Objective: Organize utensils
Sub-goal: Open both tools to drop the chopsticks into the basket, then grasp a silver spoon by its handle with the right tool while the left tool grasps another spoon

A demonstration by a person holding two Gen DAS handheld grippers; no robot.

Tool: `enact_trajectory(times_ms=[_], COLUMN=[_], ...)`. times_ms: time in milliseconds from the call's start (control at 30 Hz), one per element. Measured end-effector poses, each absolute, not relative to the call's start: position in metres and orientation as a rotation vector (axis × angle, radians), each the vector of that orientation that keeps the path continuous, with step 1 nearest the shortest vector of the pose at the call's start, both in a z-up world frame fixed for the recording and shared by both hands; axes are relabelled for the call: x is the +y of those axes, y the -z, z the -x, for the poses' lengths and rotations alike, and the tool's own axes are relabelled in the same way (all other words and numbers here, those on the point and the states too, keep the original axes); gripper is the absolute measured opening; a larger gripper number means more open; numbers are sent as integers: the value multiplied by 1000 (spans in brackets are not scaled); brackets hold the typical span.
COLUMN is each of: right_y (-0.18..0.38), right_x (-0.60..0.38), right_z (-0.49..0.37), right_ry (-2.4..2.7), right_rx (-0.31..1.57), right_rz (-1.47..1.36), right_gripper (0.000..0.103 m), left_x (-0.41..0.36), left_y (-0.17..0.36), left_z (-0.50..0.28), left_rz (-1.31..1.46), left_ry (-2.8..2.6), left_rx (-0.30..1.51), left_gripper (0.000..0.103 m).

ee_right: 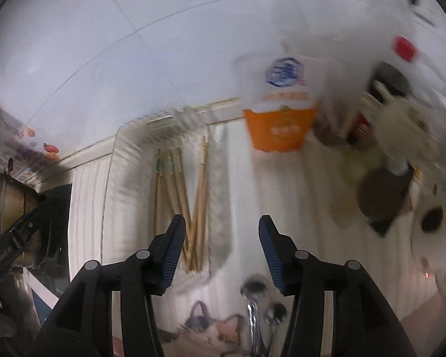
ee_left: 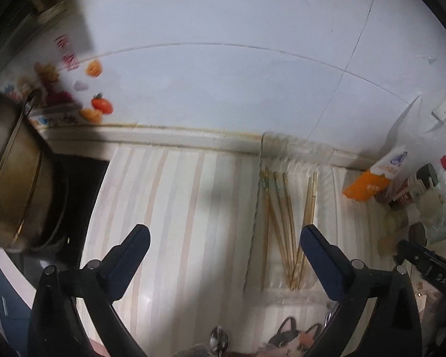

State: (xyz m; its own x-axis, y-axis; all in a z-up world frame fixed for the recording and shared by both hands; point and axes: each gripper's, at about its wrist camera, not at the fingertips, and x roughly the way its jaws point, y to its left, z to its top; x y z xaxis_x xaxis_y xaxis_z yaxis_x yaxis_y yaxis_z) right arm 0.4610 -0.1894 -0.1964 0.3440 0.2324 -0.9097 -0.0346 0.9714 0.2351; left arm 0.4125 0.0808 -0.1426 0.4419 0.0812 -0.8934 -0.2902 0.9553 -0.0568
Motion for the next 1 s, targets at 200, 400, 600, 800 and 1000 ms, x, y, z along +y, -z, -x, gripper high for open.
enact_trajectory(times_ms=[200, 400, 600, 800, 1000], right_y=[229, 317, 365, 364, 364], right_x=[-219, -234, -235, -221, -245], right_z=[-404, -353, -336, -337, -332], right_ry=[-129, -70, -45, -42, -6], right_rx=[1264, 1464, 1541, 1481, 1493], right_rz=[-182, -182, -168, -49, -54], right_gripper=[60, 60, 57, 45, 7], left_x=[79, 72, 56, 34, 20], left_y=[171, 245, 309, 336, 336], left_z=[-363, -309, -279, -280, -293], left_rz=[200, 165, 215, 235, 164], left_ry=[-272, -309, -248, -164, -163], left_rx=[1145, 1318, 1496, 1540, 1505], left_gripper=[103, 103, 100, 48, 4])
